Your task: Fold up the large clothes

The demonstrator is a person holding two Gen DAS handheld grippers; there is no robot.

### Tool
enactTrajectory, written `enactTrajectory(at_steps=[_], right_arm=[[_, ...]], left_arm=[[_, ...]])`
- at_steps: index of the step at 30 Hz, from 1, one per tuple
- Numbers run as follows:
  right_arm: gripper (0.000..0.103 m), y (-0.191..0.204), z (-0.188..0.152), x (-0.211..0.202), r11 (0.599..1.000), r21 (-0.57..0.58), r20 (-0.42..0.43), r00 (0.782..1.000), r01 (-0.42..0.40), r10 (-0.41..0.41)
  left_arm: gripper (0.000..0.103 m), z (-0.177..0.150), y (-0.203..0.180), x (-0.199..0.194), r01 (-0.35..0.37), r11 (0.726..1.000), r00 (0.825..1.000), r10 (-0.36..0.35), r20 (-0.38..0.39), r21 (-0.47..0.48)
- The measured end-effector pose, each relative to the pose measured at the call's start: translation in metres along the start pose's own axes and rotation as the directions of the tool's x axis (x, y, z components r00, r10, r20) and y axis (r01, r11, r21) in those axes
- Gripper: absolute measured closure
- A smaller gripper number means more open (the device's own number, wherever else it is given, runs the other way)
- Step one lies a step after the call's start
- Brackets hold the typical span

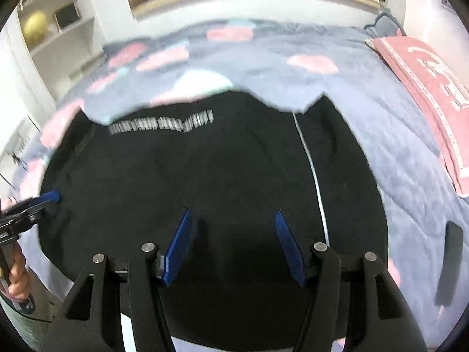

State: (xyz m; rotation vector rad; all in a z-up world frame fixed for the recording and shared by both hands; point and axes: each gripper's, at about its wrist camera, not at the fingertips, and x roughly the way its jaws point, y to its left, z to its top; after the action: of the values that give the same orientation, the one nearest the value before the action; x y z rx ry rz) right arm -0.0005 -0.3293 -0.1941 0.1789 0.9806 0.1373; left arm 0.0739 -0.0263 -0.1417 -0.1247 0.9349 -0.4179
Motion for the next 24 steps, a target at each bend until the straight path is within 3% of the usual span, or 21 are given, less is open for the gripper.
enactTrajectory(at_steps=[2,8,11,13,16,20,21,23,24], right_arm=[[0.040,-0.001,-0.011,0.026,1.000,-0.011,-0.078,0.997,0.027,-0.028],[0.039,-0.002,-0.021,0.041,0.998,0.046,-0.042,0.998,0.040,-0.038],[0.039,0.002,-0.020,0.026,0.997,0.064,-0.036,0.998,0.053,-0.050],[0.039,0.005,-0.019,0.005,0.997,0.076,0.010,1.000,0.028,-0.028],[0.032,0.016,-0.015,-0.040,0.997,0.076,0.106,0.994,0.030,-0.038],[0.017,0.038,-0.010,-0.100,0.997,0.068,0.227,0.973,0.022,-0.037],[0.016,0.044,-0.008,-0.112,0.998,0.064,0.251,0.967,0.020,-0.036],[0.016,0.057,-0.006,-0.138,0.999,0.042,0.298,0.954,0.017,-0.029],[0.016,0.065,-0.005,-0.149,0.999,0.028,0.316,0.949,0.016,-0.024]], left_arm=[[0.041,-0.006,0.002,0.030,-0.062,0.998,0.996,0.062,-0.069,-0.008],[0.041,-0.004,0.008,0.036,-0.066,0.998,0.997,0.065,-0.043,-0.021],[0.041,-0.008,-0.010,0.026,-0.170,0.984,0.985,0.170,-0.009,0.056],[0.041,-0.005,-0.026,0.007,-0.251,0.962,0.968,0.249,0.036,0.107],[0.040,0.001,-0.050,-0.032,-0.314,0.941,0.946,0.299,0.129,0.126],[0.031,0.006,-0.090,-0.078,-0.463,0.876,0.873,0.424,0.242,0.135],[0.029,0.004,-0.103,-0.093,-0.503,0.855,0.844,0.453,0.286,0.130],[0.028,0.006,-0.119,-0.114,-0.520,0.845,0.820,0.454,0.349,0.123],[0.028,0.007,-0.125,-0.127,-0.508,0.852,0.821,0.436,0.369,0.123]])
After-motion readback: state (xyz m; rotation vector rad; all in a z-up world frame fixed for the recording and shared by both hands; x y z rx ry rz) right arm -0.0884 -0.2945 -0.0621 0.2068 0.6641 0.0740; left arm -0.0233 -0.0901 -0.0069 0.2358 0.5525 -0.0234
